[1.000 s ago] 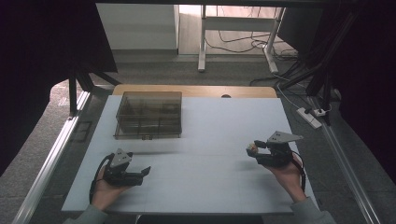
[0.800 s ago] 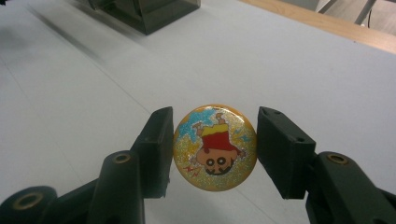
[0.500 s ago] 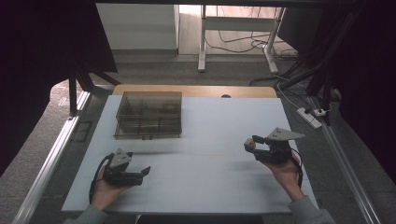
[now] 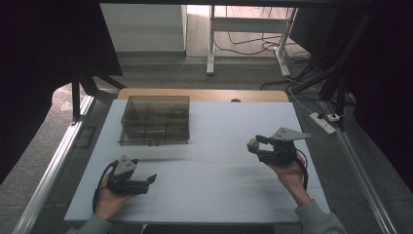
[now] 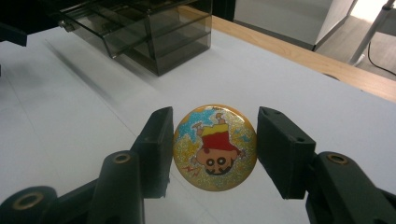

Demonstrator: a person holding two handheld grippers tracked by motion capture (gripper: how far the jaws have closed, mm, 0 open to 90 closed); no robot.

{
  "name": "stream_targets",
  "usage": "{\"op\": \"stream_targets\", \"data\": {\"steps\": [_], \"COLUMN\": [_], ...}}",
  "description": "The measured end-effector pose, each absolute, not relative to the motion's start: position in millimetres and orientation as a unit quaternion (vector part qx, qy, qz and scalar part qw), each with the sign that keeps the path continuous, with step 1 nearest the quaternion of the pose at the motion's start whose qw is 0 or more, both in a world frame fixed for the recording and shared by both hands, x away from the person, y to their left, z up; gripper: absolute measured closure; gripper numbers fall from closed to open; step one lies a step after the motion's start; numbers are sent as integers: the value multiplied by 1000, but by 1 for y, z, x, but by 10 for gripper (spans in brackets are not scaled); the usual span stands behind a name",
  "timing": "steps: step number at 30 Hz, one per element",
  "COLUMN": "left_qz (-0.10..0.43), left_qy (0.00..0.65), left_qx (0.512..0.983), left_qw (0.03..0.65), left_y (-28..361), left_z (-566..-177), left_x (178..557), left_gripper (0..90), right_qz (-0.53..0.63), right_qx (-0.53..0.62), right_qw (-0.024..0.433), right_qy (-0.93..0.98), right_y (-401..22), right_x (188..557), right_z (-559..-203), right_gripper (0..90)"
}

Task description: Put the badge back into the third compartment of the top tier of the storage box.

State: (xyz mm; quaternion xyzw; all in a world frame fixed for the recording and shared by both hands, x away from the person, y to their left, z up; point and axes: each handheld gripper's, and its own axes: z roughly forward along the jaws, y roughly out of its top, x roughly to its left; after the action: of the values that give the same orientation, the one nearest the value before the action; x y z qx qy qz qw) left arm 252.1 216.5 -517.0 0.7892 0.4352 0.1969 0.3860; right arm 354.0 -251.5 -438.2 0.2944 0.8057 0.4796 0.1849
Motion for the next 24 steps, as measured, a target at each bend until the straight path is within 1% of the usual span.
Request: {"op": "stream_targets", "data": {"steps": [24], "left_qz": [198], "left_qy": [435], "left_qx": [789], "left_qw": [385], "left_y": [216], "left_z": [-517], "left_x": [252], "left_gripper": [117], "right_qz": [502], "right_qx": [266], "right_qw": [180], "right_qy": [803], "right_y": [-218], "right_x": [362], "right_z": [-427], "right_gripper": [475]}}
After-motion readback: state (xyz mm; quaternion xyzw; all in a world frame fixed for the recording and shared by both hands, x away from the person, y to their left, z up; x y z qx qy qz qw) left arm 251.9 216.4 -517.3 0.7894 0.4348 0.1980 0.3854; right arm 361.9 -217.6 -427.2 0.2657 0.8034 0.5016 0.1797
